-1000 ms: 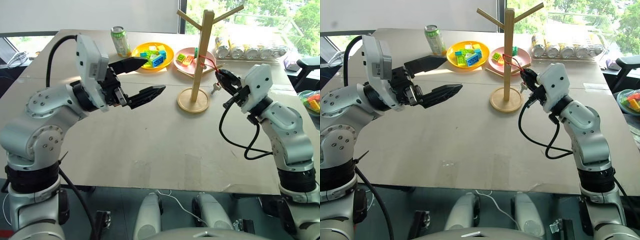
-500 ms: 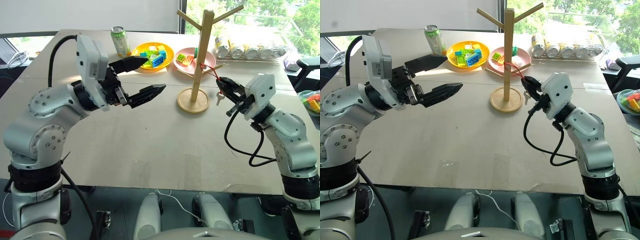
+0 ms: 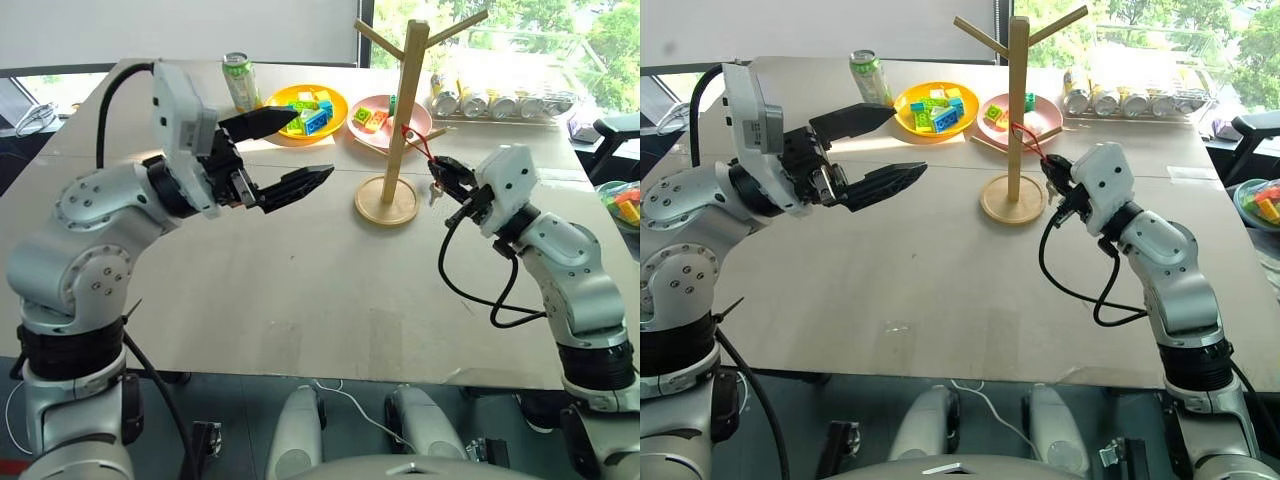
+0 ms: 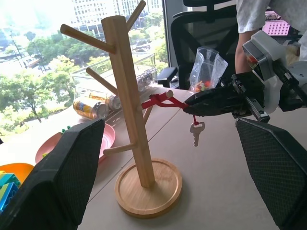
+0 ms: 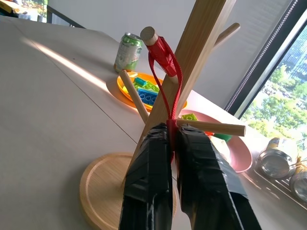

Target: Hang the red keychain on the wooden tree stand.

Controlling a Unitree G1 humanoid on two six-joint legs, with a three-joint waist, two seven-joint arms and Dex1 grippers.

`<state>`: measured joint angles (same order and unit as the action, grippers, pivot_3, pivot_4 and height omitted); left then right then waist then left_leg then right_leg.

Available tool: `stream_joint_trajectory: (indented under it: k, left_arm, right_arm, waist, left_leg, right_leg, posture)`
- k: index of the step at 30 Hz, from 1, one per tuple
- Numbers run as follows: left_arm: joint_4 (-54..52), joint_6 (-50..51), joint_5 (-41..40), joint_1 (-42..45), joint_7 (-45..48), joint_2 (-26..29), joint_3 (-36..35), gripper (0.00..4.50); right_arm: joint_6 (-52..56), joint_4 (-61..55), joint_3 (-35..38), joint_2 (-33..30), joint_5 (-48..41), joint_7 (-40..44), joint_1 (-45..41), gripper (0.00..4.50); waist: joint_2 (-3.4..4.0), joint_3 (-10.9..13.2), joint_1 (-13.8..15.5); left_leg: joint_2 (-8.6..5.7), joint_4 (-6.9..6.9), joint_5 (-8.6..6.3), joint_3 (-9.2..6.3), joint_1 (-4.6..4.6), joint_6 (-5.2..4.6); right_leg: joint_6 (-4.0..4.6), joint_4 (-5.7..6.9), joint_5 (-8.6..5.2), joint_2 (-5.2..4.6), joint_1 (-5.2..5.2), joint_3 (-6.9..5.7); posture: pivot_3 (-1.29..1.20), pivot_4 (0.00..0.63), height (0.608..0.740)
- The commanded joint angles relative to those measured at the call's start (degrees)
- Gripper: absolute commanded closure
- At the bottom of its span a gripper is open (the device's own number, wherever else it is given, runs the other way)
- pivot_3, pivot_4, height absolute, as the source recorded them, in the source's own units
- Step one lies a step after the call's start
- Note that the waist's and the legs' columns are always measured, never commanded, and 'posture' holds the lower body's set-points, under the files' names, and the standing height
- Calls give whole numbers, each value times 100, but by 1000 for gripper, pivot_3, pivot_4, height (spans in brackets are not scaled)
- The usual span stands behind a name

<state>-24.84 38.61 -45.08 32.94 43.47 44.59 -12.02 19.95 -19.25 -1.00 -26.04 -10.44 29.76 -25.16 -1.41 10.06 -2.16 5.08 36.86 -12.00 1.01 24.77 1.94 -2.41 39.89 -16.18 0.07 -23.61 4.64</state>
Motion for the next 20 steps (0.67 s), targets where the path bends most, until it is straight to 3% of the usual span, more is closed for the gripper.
stream_joint_trajectory:
  k: [1, 4, 7, 13, 20]
  left_arm:
    - [-47, -95, 33, 76, 15, 11, -16, 0]
    - [-48, -99, 44, 73, 17, 26, -15, 0]
    - [9, -69, 246, 59, -20, 149, 39, 0]
    - [214, 237, 262, 37, 292, 605, 5, 0]
    - [433, 247, 270, -15, 489, 716, -83, 0]
  right_arm:
    - [50, -215, 44, -49, -8, -3, -120, 2553]
    - [88, -224, 68, -115, -35, 82, -69, 1127]
    - [213, -200, 140, -401, -263, 511, -6, 12]
    - [1074, -153, 552, -1016, -1312, 1348, -390, 12]
    - [1717, -430, 841, -1190, -1952, 1291, -496, 12]
  waist:
    - [0, 0, 1]
    - [0, 0, 2]
    - [0, 0, 4]
    - [1, 1, -10]
    - [1, 1, 0]
  left_leg:
    - [0, 0, 0, 0, 0, 0]
    - [0, 0, 0, 0, 1, 0]
    - [0, 0, 0, 0, 1, 0]
    - [0, 0, 0, 1, 0, 0]
    - [0, -1, 0, 0, 0, -1]
  right_leg:
    - [0, 0, 0, 0, 0, 0]
    - [0, 0, 0, 0, 0, 0]
    - [0, -1, 0, 0, 0, 0]
    - [0, 0, 0, 0, 0, 1]
    - [0, -2, 0, 0, 0, -1]
  posture:
    - [0, 150, 733]
    - [0, 150, 733]
    - [0, 150, 733]
    - [0, 150, 733]
    - [0, 150, 733]
